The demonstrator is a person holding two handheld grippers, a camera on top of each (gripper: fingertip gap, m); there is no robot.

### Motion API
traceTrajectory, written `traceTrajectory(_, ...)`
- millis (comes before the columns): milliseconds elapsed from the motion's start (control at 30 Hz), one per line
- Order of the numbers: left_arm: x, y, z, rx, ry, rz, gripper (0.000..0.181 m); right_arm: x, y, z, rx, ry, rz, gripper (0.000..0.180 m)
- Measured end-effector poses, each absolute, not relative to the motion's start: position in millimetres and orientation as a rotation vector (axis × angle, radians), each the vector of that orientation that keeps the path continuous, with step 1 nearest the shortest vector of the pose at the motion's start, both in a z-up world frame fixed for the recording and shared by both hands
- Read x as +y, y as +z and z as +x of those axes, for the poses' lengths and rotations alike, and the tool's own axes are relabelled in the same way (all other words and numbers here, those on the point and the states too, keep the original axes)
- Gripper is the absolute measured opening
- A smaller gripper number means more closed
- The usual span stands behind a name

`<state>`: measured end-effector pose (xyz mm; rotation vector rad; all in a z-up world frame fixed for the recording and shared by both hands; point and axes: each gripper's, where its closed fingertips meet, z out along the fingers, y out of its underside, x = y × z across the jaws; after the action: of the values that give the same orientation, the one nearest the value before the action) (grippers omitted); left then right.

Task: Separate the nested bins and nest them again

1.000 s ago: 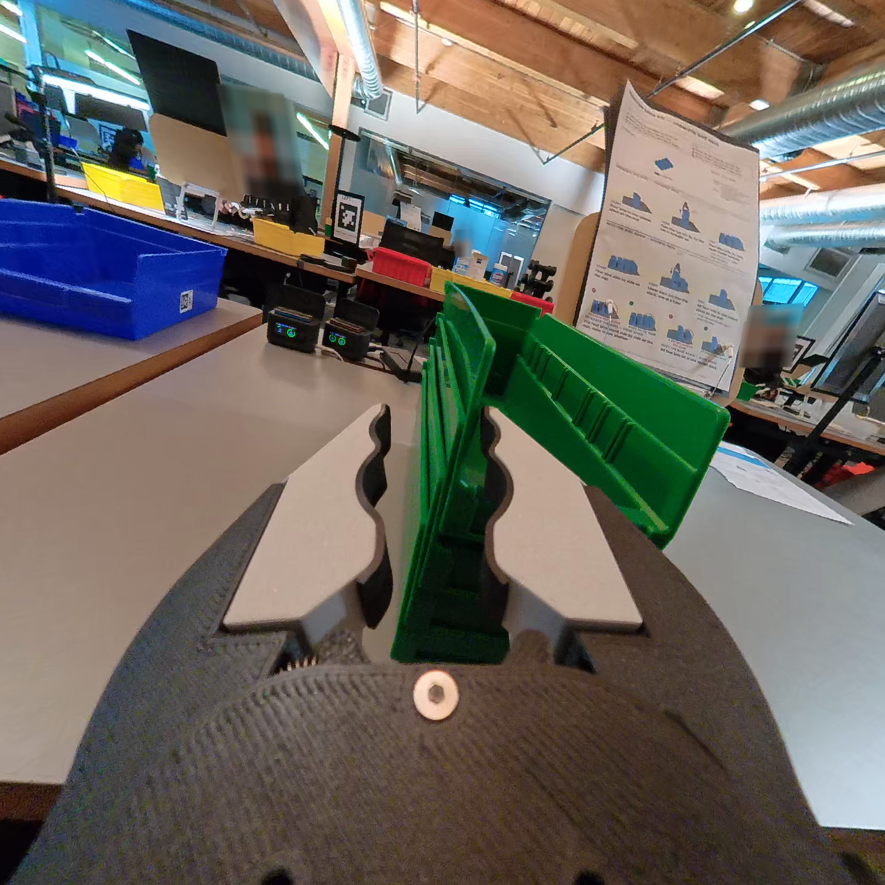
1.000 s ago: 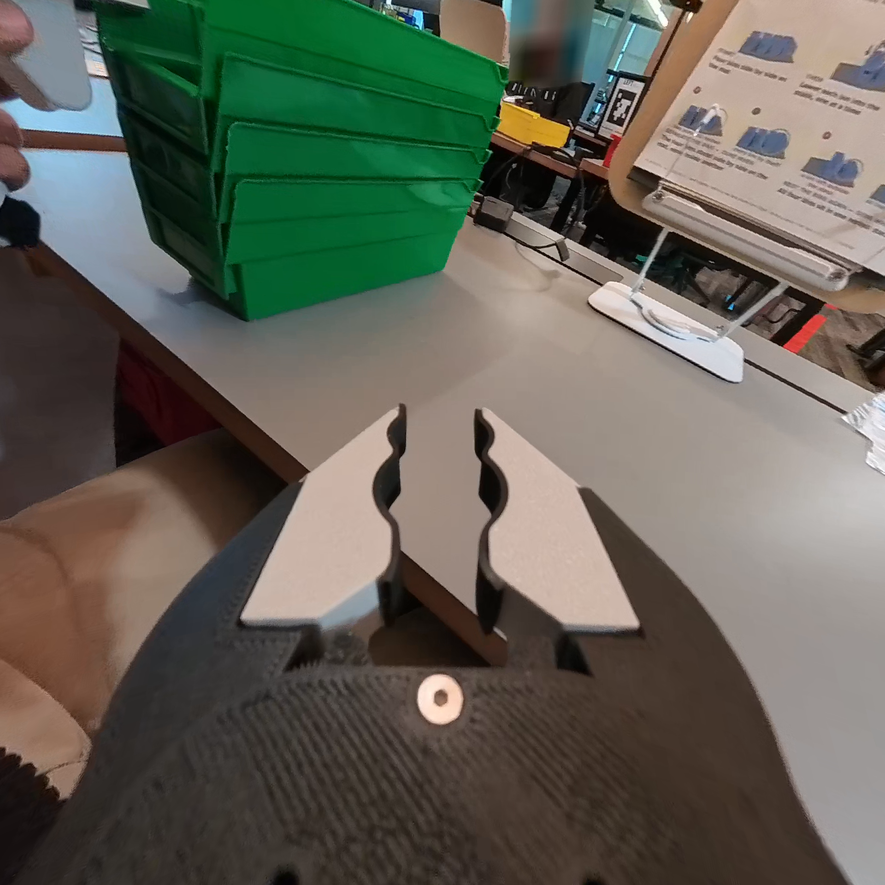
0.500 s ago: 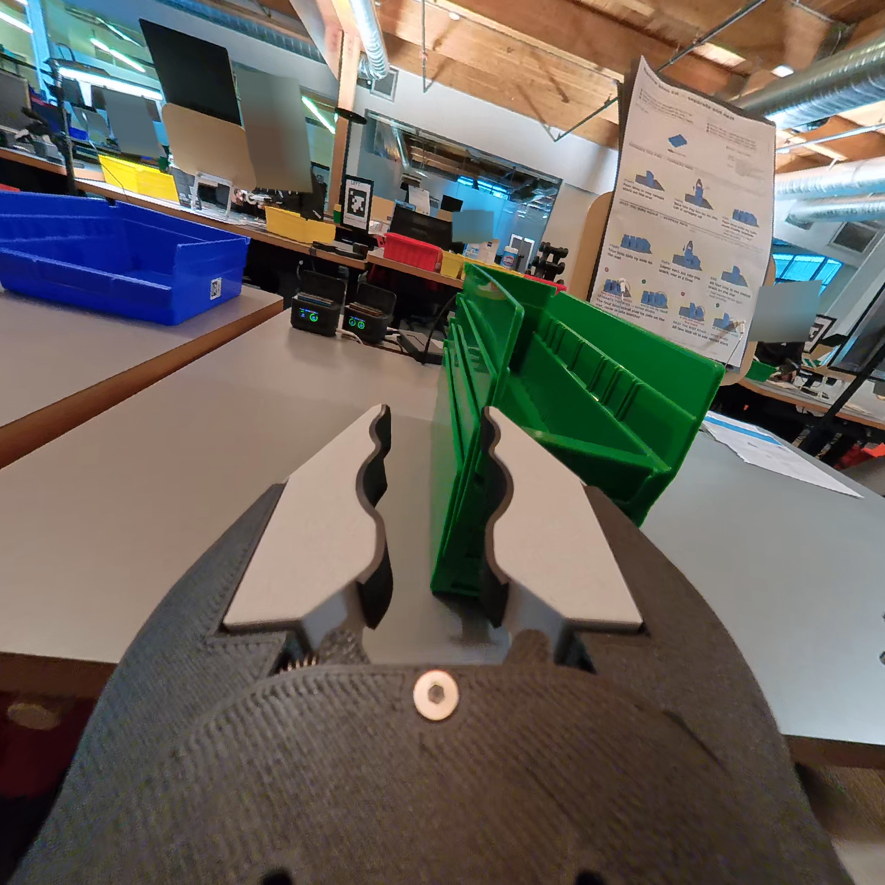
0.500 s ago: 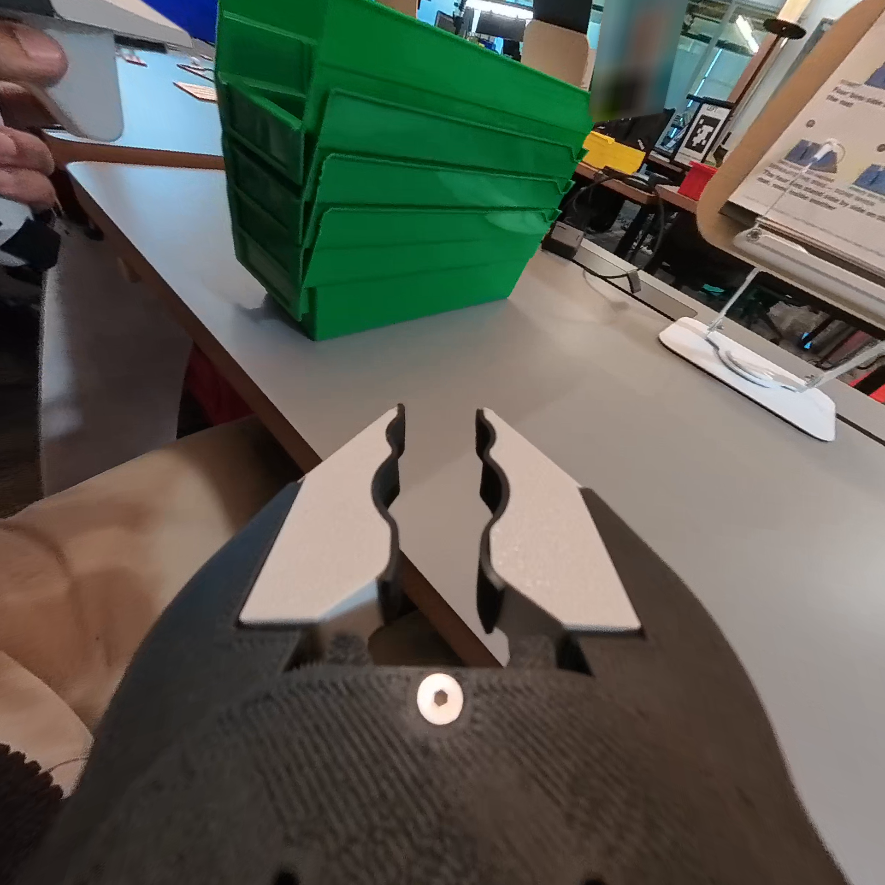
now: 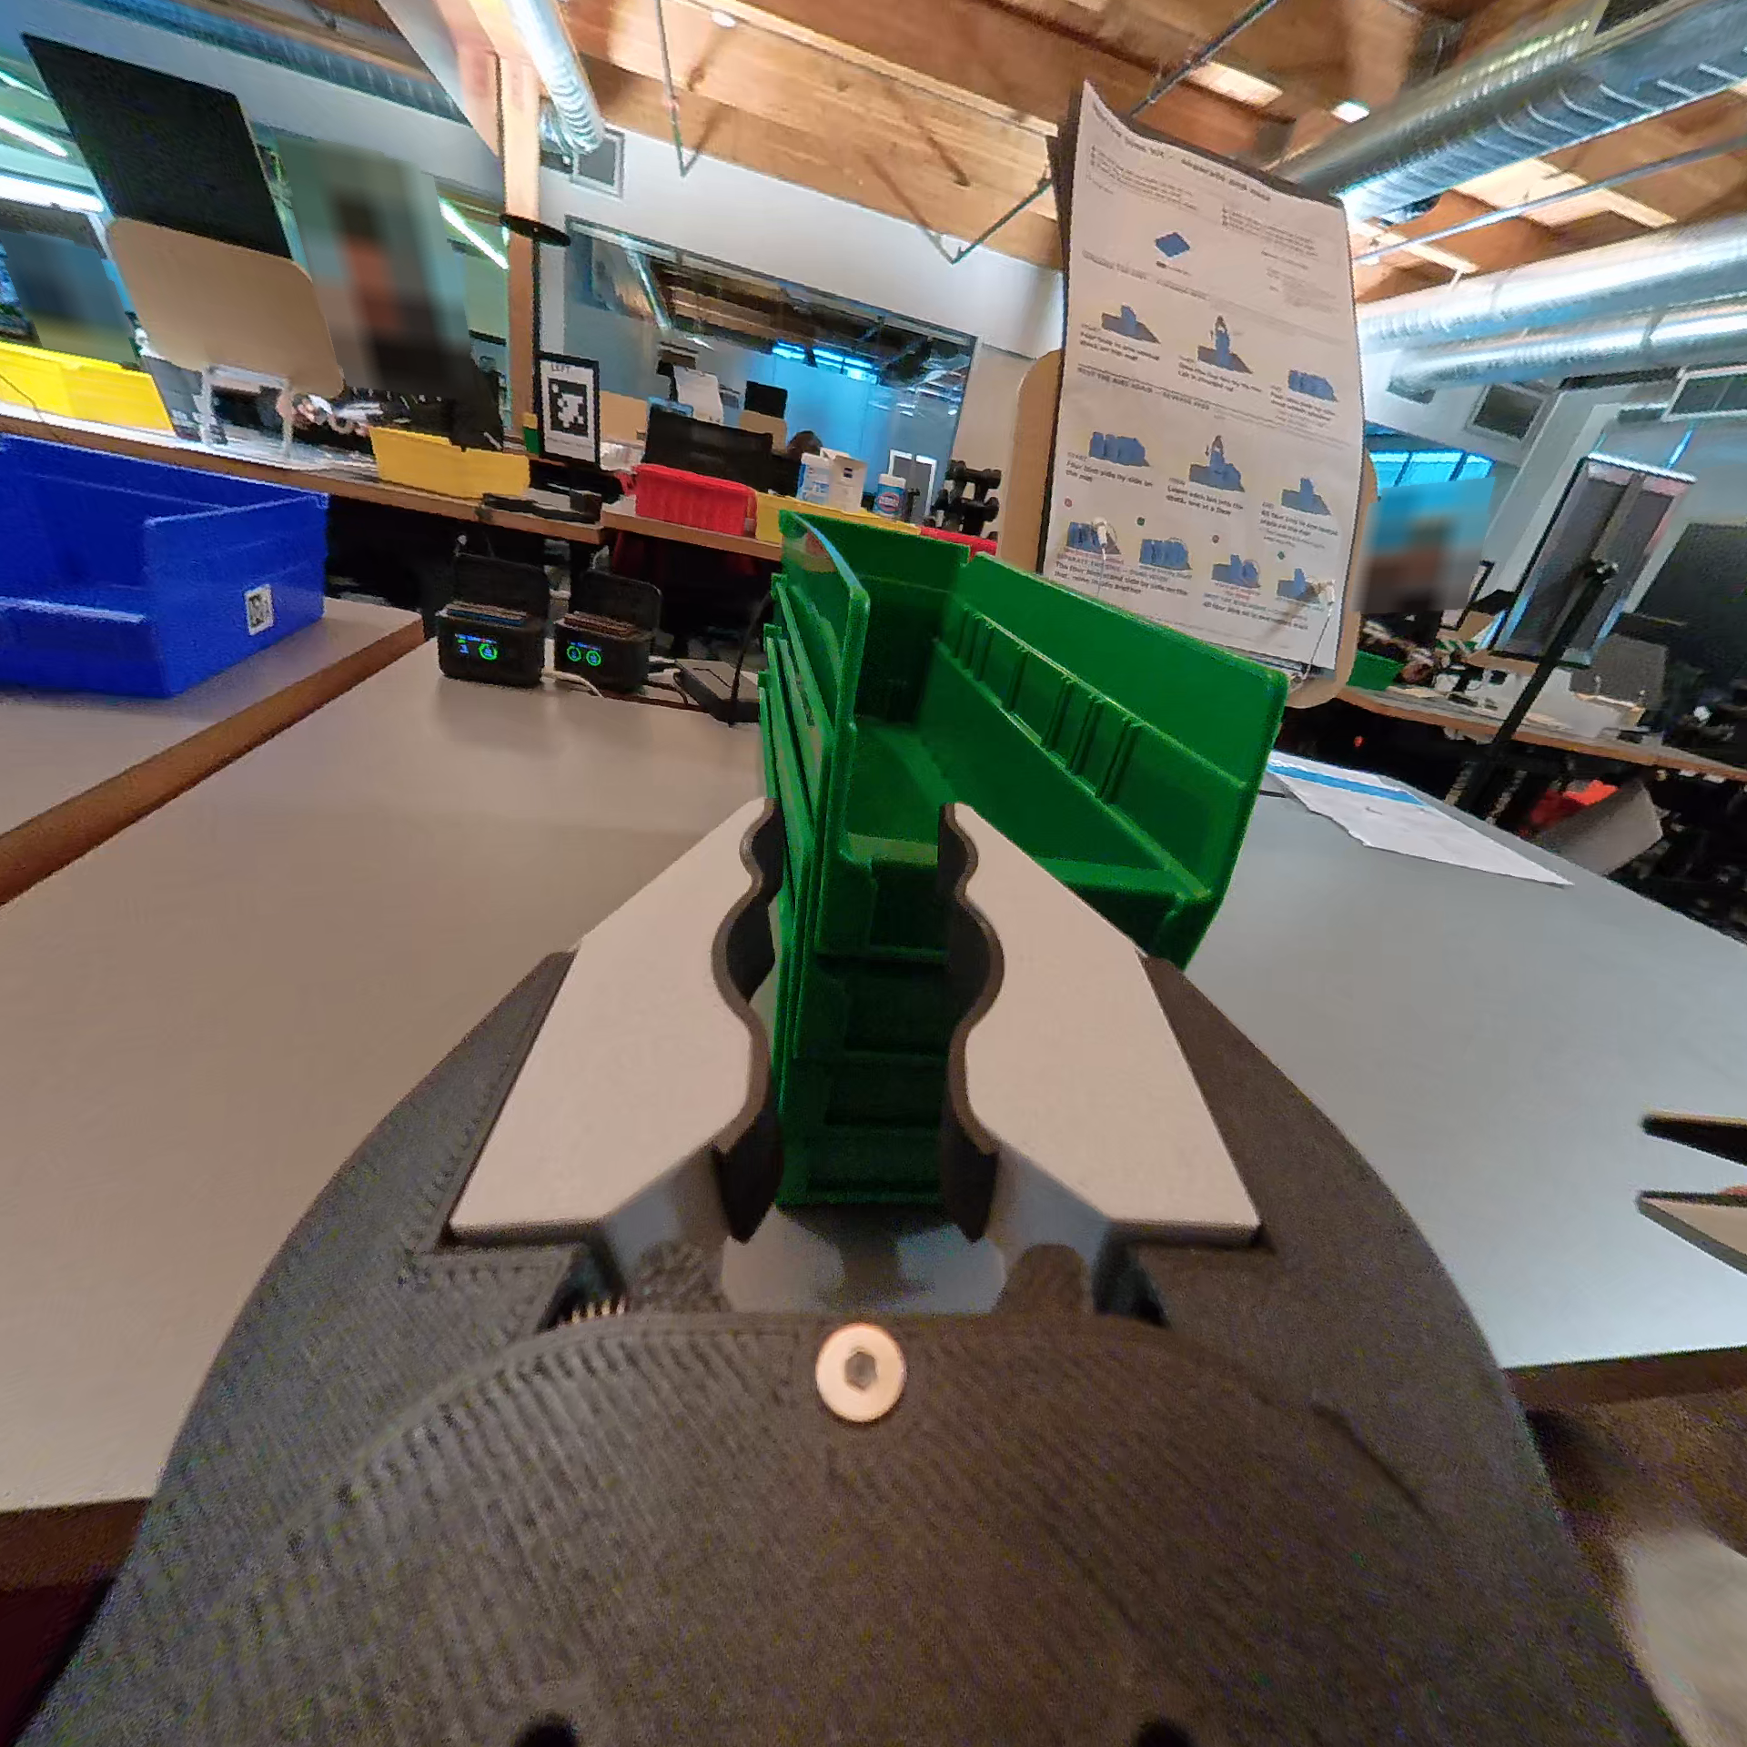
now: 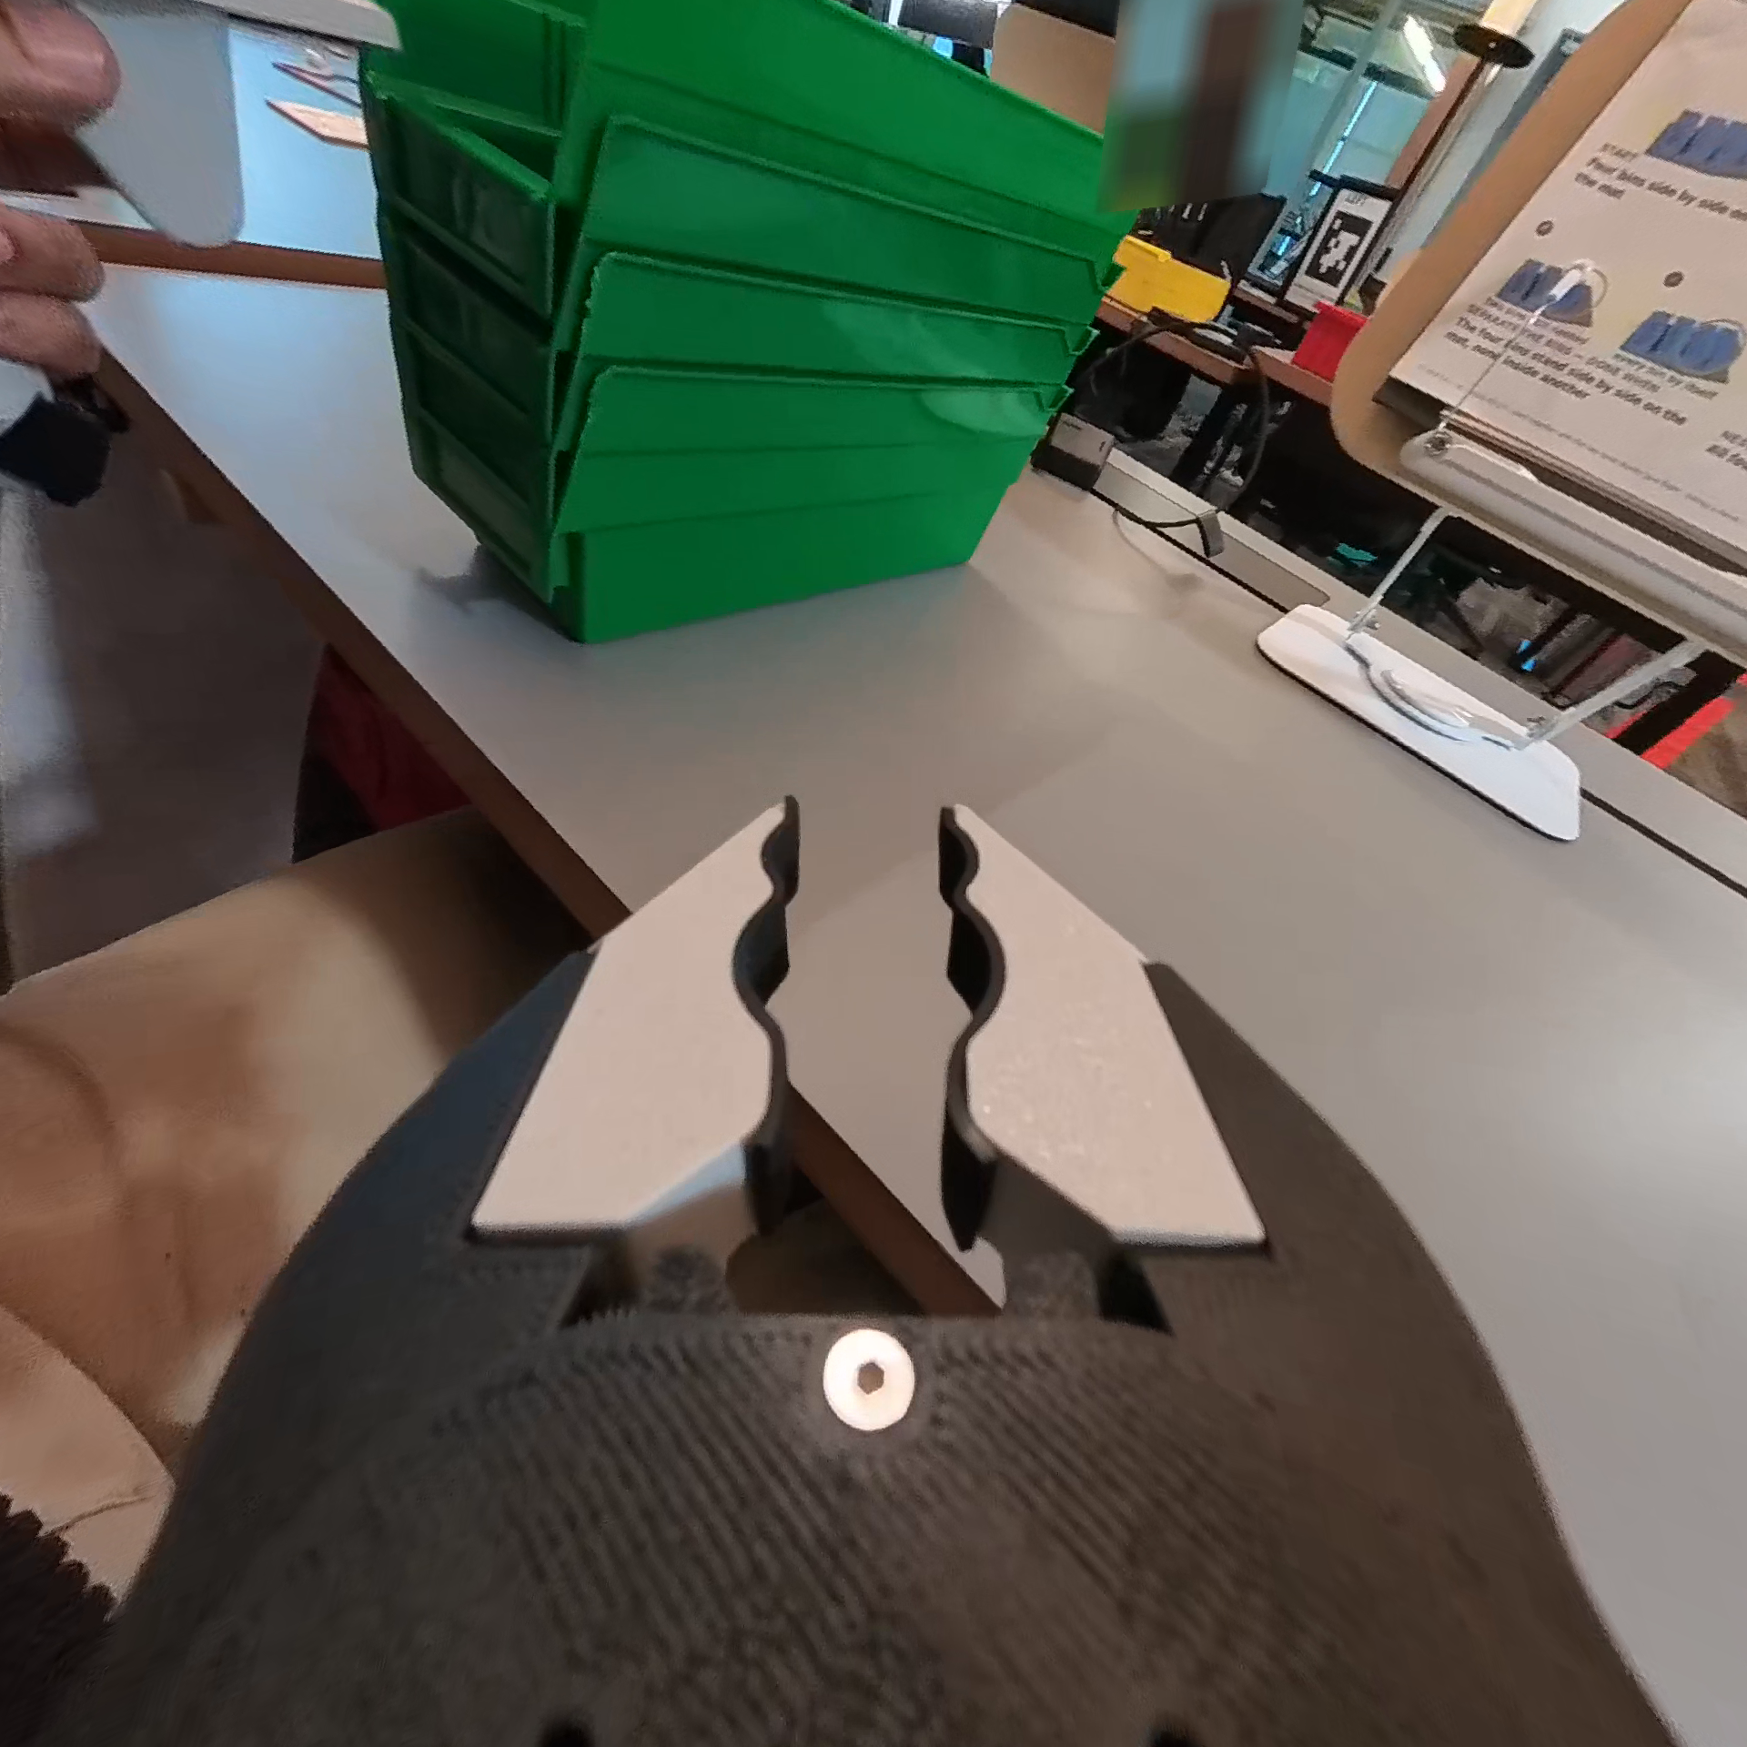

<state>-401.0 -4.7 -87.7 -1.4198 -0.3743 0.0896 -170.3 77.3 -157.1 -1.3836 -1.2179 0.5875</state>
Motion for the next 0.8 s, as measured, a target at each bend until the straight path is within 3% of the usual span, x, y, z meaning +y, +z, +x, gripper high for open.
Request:
traceTrajectory(367, 23, -76, -411, -0.27, 0.248, -1.402, 0.025, 86, -159, -142, -1.167, 0.482, -1.412, 0.027)
traceTrajectory(500, 28, -69, -419, -0.284, 0.29, -1.365, 0.0, 89, -160, -131, -1.147, 0.445, -1.425, 0.027)
traceTrajectory(800, 31, -58, -430, -0.405, 0.132, -1.3, 0.0, 93, -164, -121, -1.146, 0.394, -1.439, 0.027)
